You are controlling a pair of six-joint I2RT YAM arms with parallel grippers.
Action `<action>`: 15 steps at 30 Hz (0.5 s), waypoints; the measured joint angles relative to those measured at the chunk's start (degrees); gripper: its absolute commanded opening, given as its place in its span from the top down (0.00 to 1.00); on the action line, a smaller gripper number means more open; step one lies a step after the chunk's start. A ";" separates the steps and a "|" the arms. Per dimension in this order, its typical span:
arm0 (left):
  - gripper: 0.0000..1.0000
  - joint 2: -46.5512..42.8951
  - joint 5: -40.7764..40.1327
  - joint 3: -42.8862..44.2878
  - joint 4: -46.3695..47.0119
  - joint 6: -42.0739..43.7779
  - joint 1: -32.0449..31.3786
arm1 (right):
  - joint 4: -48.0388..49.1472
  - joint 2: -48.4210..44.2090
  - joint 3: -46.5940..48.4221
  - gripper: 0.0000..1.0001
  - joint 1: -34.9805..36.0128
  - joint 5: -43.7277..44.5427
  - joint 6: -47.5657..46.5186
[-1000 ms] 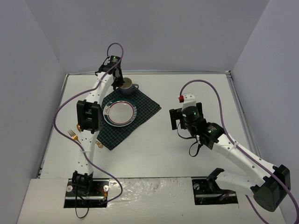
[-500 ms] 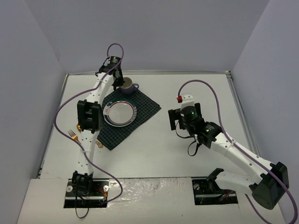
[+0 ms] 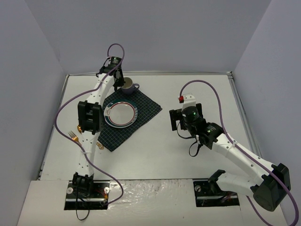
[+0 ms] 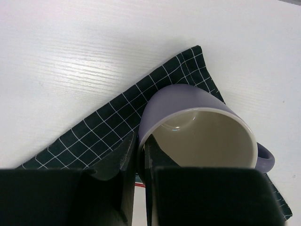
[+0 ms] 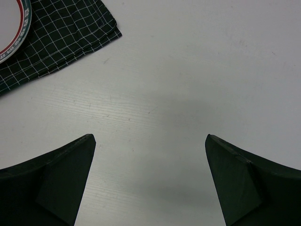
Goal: Set the dinner table for one person
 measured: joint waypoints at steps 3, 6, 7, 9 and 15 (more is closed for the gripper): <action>0.92 0.12 0.02 0.12 0.18 0.03 0.14 | 0.13 0.04 0.00 0.00 0.00 -0.06 0.00; 0.80 0.20 0.00 0.13 0.62 0.19 0.26 | 0.14 0.07 0.00 0.00 0.00 -0.23 0.00; 0.75 0.28 0.02 0.23 0.93 0.26 0.28 | 0.15 0.07 0.00 0.00 -0.01 -0.33 0.01; 0.68 0.45 0.07 0.62 1.58 0.40 0.33 | 0.14 0.07 0.00 0.00 -0.02 -0.46 0.02; 0.57 0.51 0.10 0.90 2.86 0.47 0.50 | 0.15 0.07 0.00 0.00 -0.02 -0.51 0.12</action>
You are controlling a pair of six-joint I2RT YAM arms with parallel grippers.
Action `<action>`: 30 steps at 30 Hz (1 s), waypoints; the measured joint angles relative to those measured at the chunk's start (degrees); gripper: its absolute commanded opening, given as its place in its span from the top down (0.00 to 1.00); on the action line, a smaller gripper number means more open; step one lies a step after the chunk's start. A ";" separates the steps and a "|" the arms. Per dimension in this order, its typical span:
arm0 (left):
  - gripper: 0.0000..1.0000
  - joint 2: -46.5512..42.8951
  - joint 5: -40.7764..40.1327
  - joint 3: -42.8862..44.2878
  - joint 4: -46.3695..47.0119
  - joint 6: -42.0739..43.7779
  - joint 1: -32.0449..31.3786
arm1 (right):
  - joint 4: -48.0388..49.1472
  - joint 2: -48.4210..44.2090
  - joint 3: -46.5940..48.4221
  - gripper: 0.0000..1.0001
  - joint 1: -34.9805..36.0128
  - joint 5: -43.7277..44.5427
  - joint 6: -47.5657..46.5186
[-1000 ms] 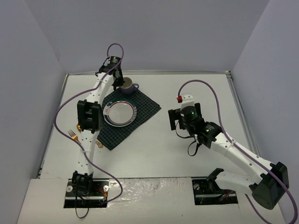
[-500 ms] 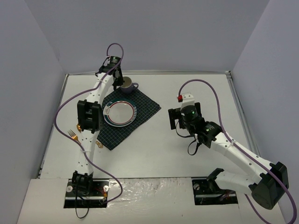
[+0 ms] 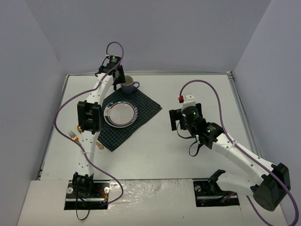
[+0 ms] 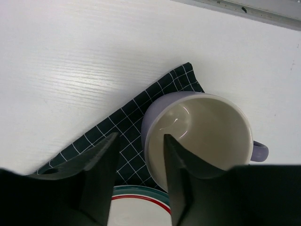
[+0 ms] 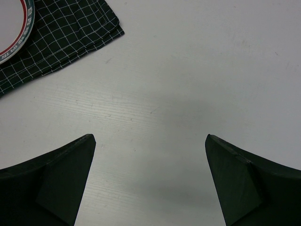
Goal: Set the dinner table for one person
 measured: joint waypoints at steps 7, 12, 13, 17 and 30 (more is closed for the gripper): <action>0.29 -0.04 0.39 0.00 0.17 -0.21 0.20 | 0.00 -0.03 0.00 0.00 0.00 -0.59 0.05; 0.03 -2.31 0.44 -1.75 0.26 -0.14 0.84 | -0.02 -0.52 0.00 0.00 0.00 -1.09 0.05; 0.03 -3.45 0.29 -2.45 0.23 -0.03 1.01 | -0.01 -0.82 0.00 0.00 0.00 -1.25 0.05; 0.03 -9.63 -0.35 -5.01 -0.15 0.79 1.79 | -0.02 -2.26 0.00 0.00 0.00 -2.18 0.05; 0.04 -52.86 -6.55 -53.59 2.52 -1.47 8.53 | 0.46 -6.56 -2.22 0.00 -0.02 -7.37 -0.15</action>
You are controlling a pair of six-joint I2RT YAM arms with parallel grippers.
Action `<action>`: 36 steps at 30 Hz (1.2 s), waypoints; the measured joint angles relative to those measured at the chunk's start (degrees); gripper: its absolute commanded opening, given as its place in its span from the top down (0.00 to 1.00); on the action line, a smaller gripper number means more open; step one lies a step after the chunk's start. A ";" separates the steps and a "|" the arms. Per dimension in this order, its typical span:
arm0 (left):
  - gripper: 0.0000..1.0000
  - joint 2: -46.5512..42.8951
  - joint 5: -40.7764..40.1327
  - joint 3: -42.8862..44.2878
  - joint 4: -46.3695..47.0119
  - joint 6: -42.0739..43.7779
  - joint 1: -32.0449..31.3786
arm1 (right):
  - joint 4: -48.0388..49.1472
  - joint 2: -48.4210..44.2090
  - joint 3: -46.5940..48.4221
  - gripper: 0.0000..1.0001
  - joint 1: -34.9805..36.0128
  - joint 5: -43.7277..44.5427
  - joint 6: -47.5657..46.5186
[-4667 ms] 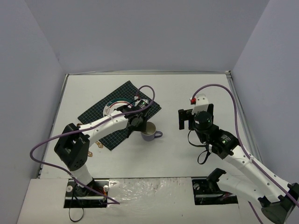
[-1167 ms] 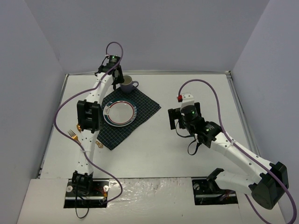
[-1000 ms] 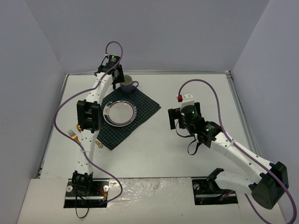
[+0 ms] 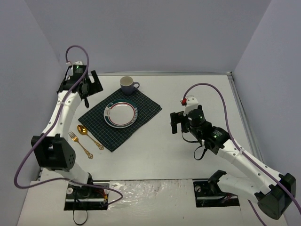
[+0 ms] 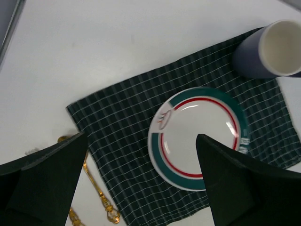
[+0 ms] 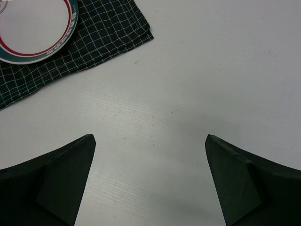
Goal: Set the dinner table for one person
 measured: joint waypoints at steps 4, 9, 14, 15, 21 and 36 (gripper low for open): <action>0.11 -10.59 -1.51 -17.24 -1.03 -2.73 2.75 | 0.24 -2.36 -1.35 0.00 0.00 -2.13 -0.06; 0.20 -23.19 -1.92 -33.88 -1.53 -7.48 3.05 | 0.84 -3.65 -2.57 0.00 0.02 -5.09 0.03; 0.28 -30.01 -2.59 -45.15 -1.36 -13.46 3.05 | 0.86 -4.54 -3.95 0.00 0.00 -7.81 0.17; 0.30 -30.40 -2.82 -46.55 -1.16 -14.41 3.23 | 0.86 -4.65 -4.08 0.00 0.00 -8.40 0.18; 0.40 -31.07 -3.25 -52.54 2.62 -17.56 9.09 | 0.95 -5.85 -4.35 0.00 0.00 -10.55 0.20; 0.61 -24.81 0.38 -54.89 15.66 -16.99 21.76 | 1.36 -6.89 -5.02 0.00 0.00 -11.92 0.20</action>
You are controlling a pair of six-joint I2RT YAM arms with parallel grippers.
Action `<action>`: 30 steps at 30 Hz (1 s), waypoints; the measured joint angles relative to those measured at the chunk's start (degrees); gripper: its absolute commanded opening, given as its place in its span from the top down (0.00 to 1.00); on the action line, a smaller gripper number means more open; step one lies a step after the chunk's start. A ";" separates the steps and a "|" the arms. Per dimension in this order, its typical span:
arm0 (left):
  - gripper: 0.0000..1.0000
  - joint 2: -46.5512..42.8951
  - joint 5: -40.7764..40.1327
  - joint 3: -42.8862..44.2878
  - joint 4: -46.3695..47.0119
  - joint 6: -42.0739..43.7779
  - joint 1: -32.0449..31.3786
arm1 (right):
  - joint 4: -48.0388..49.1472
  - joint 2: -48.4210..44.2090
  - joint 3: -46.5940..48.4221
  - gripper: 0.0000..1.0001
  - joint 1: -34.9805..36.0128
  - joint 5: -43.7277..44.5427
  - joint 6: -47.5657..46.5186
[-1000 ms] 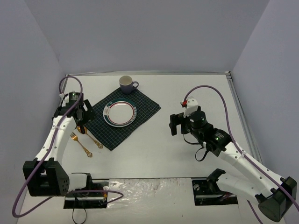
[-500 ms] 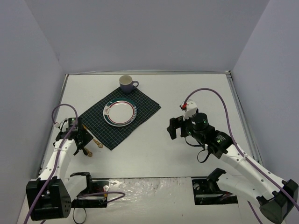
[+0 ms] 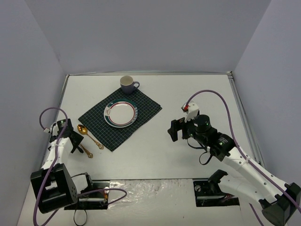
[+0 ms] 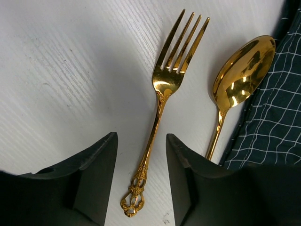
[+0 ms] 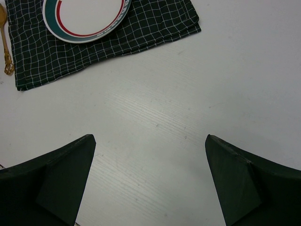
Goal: Set the dinner table for one person
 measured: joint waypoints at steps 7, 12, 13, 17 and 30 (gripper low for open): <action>0.66 5.57 1.52 -0.02 4.11 1.33 0.22 | 0.46 -0.27 -0.61 0.00 0.00 -0.13 0.00; 0.71 8.52 2.23 0.70 6.56 1.95 0.30 | 0.62 -0.55 -0.63 0.00 0.00 -0.15 0.00; 0.73 8.80 2.33 0.77 7.05 2.14 0.30 | 0.64 -0.66 -0.64 0.00 0.00 -0.14 -0.01; 0.88 9.77 2.61 0.98 8.55 2.51 0.35 | 0.69 -1.16 -0.68 0.00 0.00 -0.13 0.00; 1.00 7.76 3.99 1.31 3.13 2.15 0.37 | 0.72 -1.77 -0.76 0.00 0.02 -0.13 0.00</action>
